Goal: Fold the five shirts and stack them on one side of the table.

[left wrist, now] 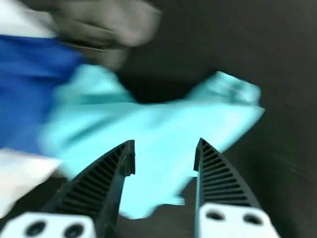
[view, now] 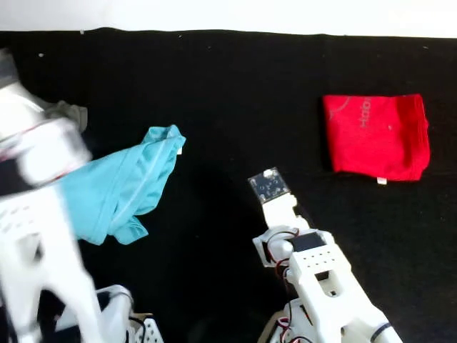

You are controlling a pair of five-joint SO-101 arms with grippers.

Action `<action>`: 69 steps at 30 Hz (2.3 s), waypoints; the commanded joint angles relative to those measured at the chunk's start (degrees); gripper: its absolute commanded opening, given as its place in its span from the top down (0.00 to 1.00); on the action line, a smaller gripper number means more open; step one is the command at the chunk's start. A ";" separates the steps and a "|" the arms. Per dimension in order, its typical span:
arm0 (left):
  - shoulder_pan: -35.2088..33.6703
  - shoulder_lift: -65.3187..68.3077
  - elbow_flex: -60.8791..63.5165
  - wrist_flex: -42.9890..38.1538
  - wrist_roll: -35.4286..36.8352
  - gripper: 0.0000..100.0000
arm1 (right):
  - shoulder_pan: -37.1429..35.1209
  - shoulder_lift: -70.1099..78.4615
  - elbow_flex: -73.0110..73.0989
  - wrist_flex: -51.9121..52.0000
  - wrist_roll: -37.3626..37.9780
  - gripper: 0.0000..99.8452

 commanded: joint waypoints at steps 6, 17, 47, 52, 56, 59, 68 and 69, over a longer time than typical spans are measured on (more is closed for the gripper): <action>13.85 31.96 -10.33 -4.13 5.27 0.80 | -0.75 -0.04 0.04 -2.15 -0.44 0.95; 15.34 66.07 -46.20 8.35 5.27 0.80 | -0.75 0.04 0.04 -2.15 -0.44 0.95; 13.58 95.16 -80.31 17.85 -2.55 0.86 | -0.75 0.04 0.04 -2.15 -0.44 0.95; 13.41 92.00 -83.30 20.75 -2.11 0.98 | -0.75 0.04 0.04 -2.15 -0.44 0.95; 13.32 86.55 -86.46 22.24 -2.02 0.99 | -0.75 0.04 0.04 -2.15 -0.44 0.95; 14.37 79.52 -86.81 22.42 -0.35 0.99 | -0.75 0.04 0.04 -2.15 -0.44 0.95; 26.86 59.47 -86.90 22.33 2.73 0.99 | -0.40 -0.22 0.04 -2.24 -0.53 0.95; 28.88 57.63 -86.90 21.80 2.73 0.99 | -0.40 -0.31 0.04 -2.24 -0.53 0.95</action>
